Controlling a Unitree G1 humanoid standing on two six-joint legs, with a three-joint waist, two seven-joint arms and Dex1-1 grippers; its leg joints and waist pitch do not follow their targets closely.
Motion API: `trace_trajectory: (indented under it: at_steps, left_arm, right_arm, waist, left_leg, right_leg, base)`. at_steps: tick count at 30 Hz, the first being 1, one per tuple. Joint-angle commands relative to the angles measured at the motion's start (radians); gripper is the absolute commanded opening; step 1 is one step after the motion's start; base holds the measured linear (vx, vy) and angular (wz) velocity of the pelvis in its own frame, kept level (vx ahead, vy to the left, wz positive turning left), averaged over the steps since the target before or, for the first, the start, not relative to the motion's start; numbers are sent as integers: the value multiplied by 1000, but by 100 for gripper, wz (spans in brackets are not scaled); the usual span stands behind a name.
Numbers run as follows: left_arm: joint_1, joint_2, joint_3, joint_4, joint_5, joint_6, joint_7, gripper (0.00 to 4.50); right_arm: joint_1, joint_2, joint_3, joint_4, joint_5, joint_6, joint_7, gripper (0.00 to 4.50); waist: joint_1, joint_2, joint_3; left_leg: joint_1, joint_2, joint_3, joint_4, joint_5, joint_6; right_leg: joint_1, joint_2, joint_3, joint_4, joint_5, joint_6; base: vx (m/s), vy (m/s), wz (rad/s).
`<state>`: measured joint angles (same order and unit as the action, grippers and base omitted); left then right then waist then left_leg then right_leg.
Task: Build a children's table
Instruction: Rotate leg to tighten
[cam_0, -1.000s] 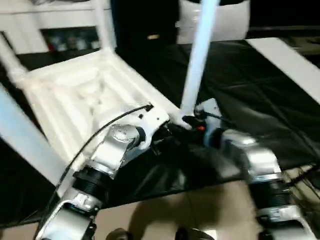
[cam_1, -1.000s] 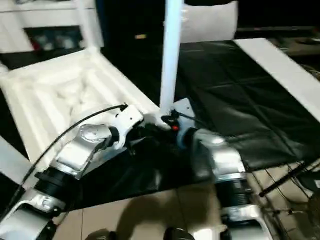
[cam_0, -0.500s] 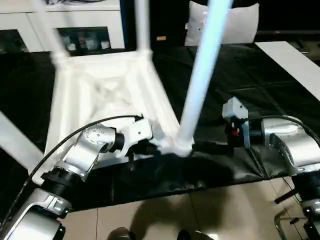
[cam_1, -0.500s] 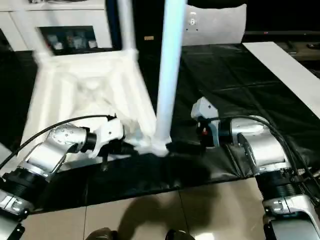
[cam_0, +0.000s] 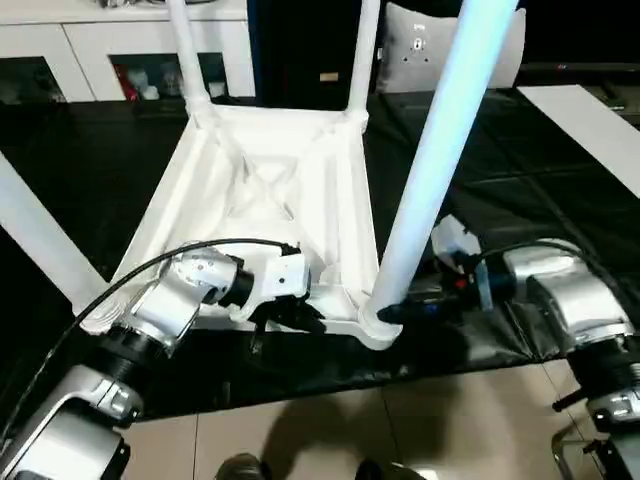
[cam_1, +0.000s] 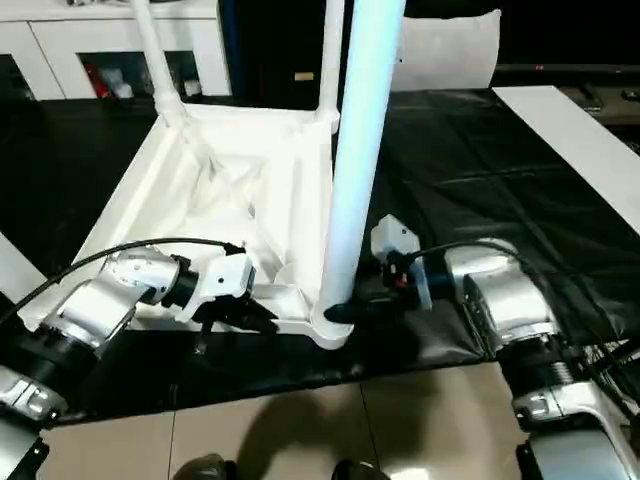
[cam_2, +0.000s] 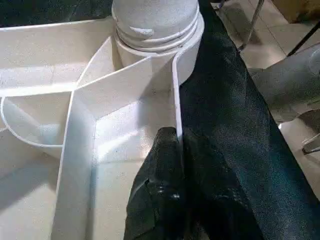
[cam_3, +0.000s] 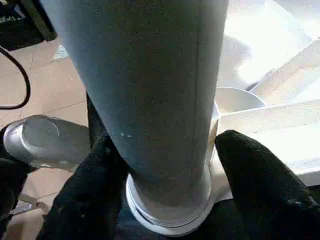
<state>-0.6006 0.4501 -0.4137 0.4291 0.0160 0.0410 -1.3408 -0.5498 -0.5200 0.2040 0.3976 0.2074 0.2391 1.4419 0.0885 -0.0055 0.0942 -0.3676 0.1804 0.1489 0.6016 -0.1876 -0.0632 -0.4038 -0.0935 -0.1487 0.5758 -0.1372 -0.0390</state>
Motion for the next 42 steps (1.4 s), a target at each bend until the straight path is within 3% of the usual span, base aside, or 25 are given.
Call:
trace_trajectory:
  at_steps: [1,13,17,20,21,22,23,24,25,26,27,28,29,30,31,32,33,34,35,36,37,38,40,41,42]
  left_arm:
    - [-33,-8,-25,5,17,-32,-27,0]
    - [-17,-7,-4,9,0,14,-10,0]
    - [7,-68,31,-39,-19,180,108,0]
    - [10,-138,56,-68,-27,286,214,0]
    - [7,-159,63,-71,-28,308,242,0]
    - [1,-190,69,-70,-24,339,287,0]
    - [1,-190,69,-70,-24,339,287,0]
    - [-8,-230,84,-67,-23,382,348,0]
    - [-13,-253,94,-62,-23,400,384,0]
    - [-23,-291,113,-50,-23,424,445,0]
    - [-31,-318,124,-40,-23,432,484,0]
    - [-37,-354,137,-38,-16,451,533,0]
    - [-37,-354,137,-38,-16,451,533,0]
    - [-37,-356,138,-38,-16,452,536,0]
    - [-47,-396,148,-30,3,462,593,0]
    - [-55,-412,149,-22,19,461,625,0]
    - [-59,-416,148,-18,25,458,635,0]
    - [-65,-409,134,-13,41,442,638,0]
    - [-65,-400,129,-16,47,437,636,0]
    - [-64,-395,127,-17,49,436,636,0]
    - [-63,-389,126,-18,51,432,635,0]
    - [-60,-375,122,-18,56,423,627,0]
    - [-49,-338,112,-18,67,391,599,0]
    - [-48,-337,112,-18,67,391,598,0]
    - [-37,-319,111,-24,74,378,575,0]
  right_arm:
    - [-2,0,5,5,13,-3,21,269]
    - [29,15,7,-33,66,79,52,196]
    - [54,171,-42,-59,60,237,-256,194]
    - [33,279,-93,-9,38,288,-469,194]
    - [25,303,-107,4,36,299,-517,194]
    - [11,341,-127,23,31,328,-599,194]
    - [11,341,-127,23,31,328,-599,194]
    - [-1,379,-141,38,18,340,-678,194]
    - [-9,400,-153,50,15,343,-721,194]
    - [-26,436,-179,75,17,347,-793,194]
    - [-41,464,-205,98,26,349,-848,194]
    - [-57,507,-247,117,37,342,-921,194]
    - [-57,507,-247,117,37,342,-921,194]
    - [-58,509,-249,118,38,341,-926,194]
    - [-71,546,-268,135,29,297,-977,250]
    - [-70,547,-251,138,1,256,-987,250]
    - [-68,545,-242,139,-11,241,-988,264]
    - [-57,527,-219,124,-30,228,-967,271]
    - [-47,513,-211,105,-35,227,-949,271]
    - [-41,506,-208,94,-37,227,-939,294]
    - [-36,498,-205,83,-39,227,-928,302]
    - [-26,469,-192,57,-43,222,-887,306]
    - [-8,392,-162,5,-46,213,-793,312]
    - [-7,389,-161,3,-46,213,-789,323]
    - [1,342,-154,-19,-47,195,-736,349]
  waist:
    - [-8,2,-73]
    - [-6,2,-70]
    - [-15,-1,-60]
    - [-39,-3,-49]
    - [-57,-3,-44]
    - [-88,12,-41]
    - [-100,20,-38]
    - [-112,35,-37]
    - [-113,49,-37]
    - [-118,36,-26]
    - [-117,21,-22]
    - [-112,-10,-23]
    - [-139,-38,-5]
    - [-146,-6,-23]
    - [-167,32,-28]
    - [-124,58,-28]
    - [-134,19,-31]
    - [-130,-10,-30]
    - [-103,-19,-24]
    - [-96,-26,-38]
    - [-83,-22,-44]
    - [-77,-8,-64]
    - [-80,2,-72]
    - [-79,0,-79]
    - [-76,3,-77]
  left_leg:
    - [10,59,-8,-76,-241,63]
    - [10,60,-9,-79,-246,63]
    - [10,60,-11,-85,-265,41]
    - [20,42,-17,-75,-353,-4]
    - [21,35,-23,-69,-385,-19]
    - [32,41,-34,-66,-468,-20]
    - [30,52,-41,-75,-516,-19]
    - [22,72,-51,-92,-583,-22]
    - [-15,129,-78,-162,-733,-35]
    - [-1,129,-68,-188,-796,-46]
    - [16,104,-57,-174,-812,-55]
    - [99,-5,-15,-43,-603,-47]
    - [136,-61,14,100,-368,-11]
    - [93,-44,10,78,-327,6]
    - [-8,52,-49,-16,-431,13]
    - [-60,124,-109,-139,-687,-11]
    - [49,86,-78,-123,-719,13]
    - [43,33,-73,-81,-645,-19]
    - [54,-26,-31,-4,-370,-17]
    - [41,-22,-29,-3,-267,8]
    - [-40,-1,-46,-47,-117,31]
    - [-14,19,-44,-58,-25,50]
    - [-6,26,-40,-50,76,110]
    - [-18,25,-39,-44,152,152]
    - [-13,27,-34,-41,185,196]
  right_leg:
    - [59,-73,68,-79,-418,-151]
    - [57,-74,69,-80,-436,-146]
    - [51,-75,70,-83,-474,-141]
    - [46,-79,45,-115,-683,-58]
    - [45,-77,24,-133,-761,-6]
    - [50,-74,-10,-157,-789,37]
    - [60,-70,-22,-158,-760,39]
    - [77,-66,-28,-139,-698,33]
    - [125,-54,16,9,-435,-21]
    - [90,-45,52,47,-228,-61]
    - [74,-47,58,12,-314,-67]
    - [-14,-71,28,-164,-833,24]
    - [-69,-87,-54,-263,-1170,122]
    - [14,-109,-77,-251,-1137,154]
    - [137,-104,-99,-146,-839,190]
    - [160,-68,28,93,-300,43]
    - [59,-50,77,50,-240,-12]
    - [63,-81,73,-38,-521,4]
    - [18,-109,65,-133,-967,70]
    - [40,-128,85,-129,-987,68]
    - [98,-109,87,-79,-797,46]
    - [76,-82,86,-60,-492,-24]
    - [70,-62,84,-26,-143,-158]
    - [85,-60,83,-6,10,-216]
    - [77,-59,84,-2,90,-261]
  base:
    - [0,0,0]
    - [0,0,0]
    - [0,0,0]
    - [0,0,0]
    - [0,0,0]
    - [0,0,0]
    - [0,0,0]
    - [-59,44,-17]
    - [-59,44,-17]
    - [-52,18,-11]
    - [0,0,0]
    - [0,0,0]
    - [0,0,0]
    - [-3,-8,-23]
    - [68,62,-45]
    - [125,85,-15]
    - [125,85,-15]
    - [116,-27,8]
    - [46,-64,5]
    - [120,-74,-10]
    - [60,-32,-10]
    - [108,-31,-9]
    - [62,-30,8]
    - [53,-11,-2]
    - [0,0,0]
